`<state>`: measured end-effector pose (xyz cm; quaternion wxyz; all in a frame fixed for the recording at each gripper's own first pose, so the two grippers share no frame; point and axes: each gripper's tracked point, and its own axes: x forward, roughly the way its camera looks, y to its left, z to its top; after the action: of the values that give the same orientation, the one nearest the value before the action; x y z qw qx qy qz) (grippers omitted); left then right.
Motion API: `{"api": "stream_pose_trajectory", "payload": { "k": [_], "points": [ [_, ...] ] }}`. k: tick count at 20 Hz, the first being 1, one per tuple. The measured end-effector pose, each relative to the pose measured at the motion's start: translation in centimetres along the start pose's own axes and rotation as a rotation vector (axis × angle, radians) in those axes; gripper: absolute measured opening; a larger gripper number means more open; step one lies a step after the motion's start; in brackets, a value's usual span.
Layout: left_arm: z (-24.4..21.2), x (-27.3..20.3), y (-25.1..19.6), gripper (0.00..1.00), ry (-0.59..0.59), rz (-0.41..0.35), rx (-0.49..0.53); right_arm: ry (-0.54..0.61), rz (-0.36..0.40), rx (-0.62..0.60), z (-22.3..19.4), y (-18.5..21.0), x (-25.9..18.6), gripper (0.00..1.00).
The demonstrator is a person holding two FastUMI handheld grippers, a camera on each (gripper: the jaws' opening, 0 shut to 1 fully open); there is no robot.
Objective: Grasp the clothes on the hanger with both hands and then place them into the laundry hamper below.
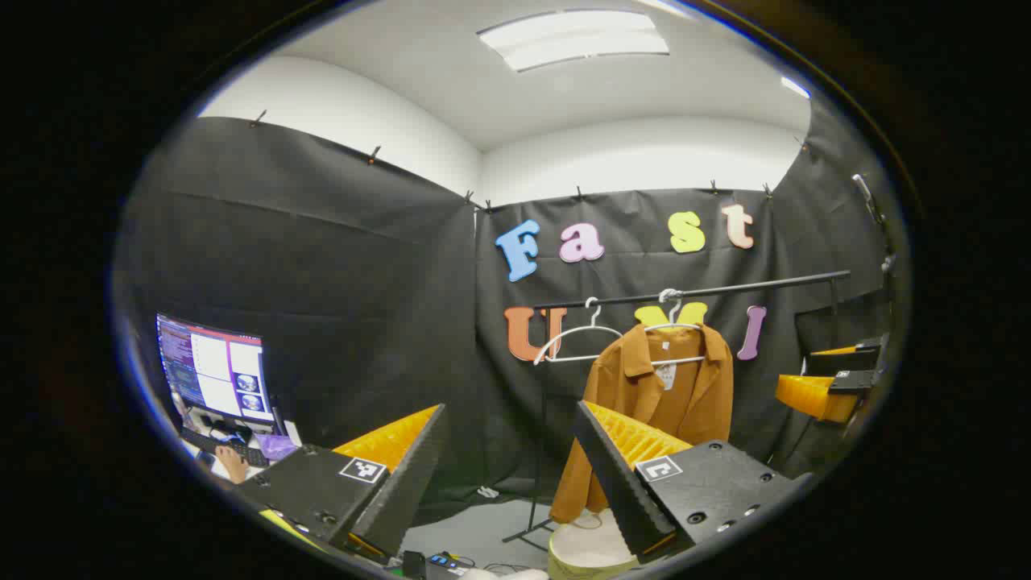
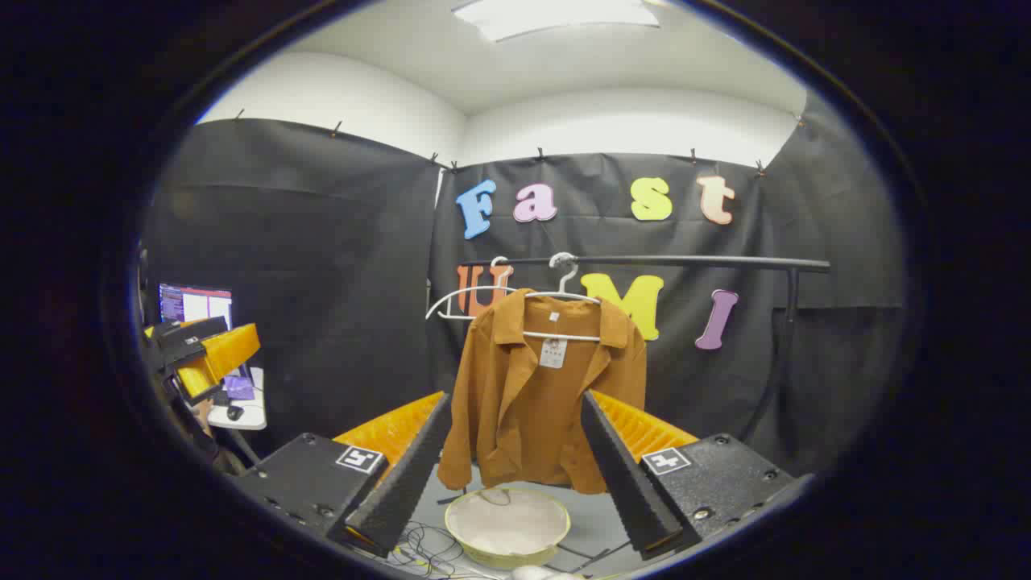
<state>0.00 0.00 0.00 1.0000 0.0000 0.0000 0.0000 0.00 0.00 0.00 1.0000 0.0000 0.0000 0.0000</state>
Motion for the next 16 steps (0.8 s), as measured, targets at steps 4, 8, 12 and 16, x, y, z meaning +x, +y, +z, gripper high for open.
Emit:
{"api": "stream_pose_trajectory", "payload": {
  "k": [4,8,12,16],
  "points": [
    [0.31,-0.29,0.06,1.00,-0.002,-0.002,-0.013,-0.002,0.000,-0.002,0.45,-0.02,-0.27,1.00],
    [0.77,-0.78,-0.09,1.00,-0.006,0.008,0.000,0.011,-0.002,-0.001,0.05,0.25,-0.25,1.00],
    [0.46,-0.71,0.14,1.00,0.007,0.013,0.010,0.013,-0.009,-0.004,-0.15,0.15,-0.16,1.00],
    [0.34,-0.67,0.20,1.00,0.012,0.010,0.014,0.013,-0.026,-0.006,-0.34,-0.13,-0.10,1.00]
  ]
}}
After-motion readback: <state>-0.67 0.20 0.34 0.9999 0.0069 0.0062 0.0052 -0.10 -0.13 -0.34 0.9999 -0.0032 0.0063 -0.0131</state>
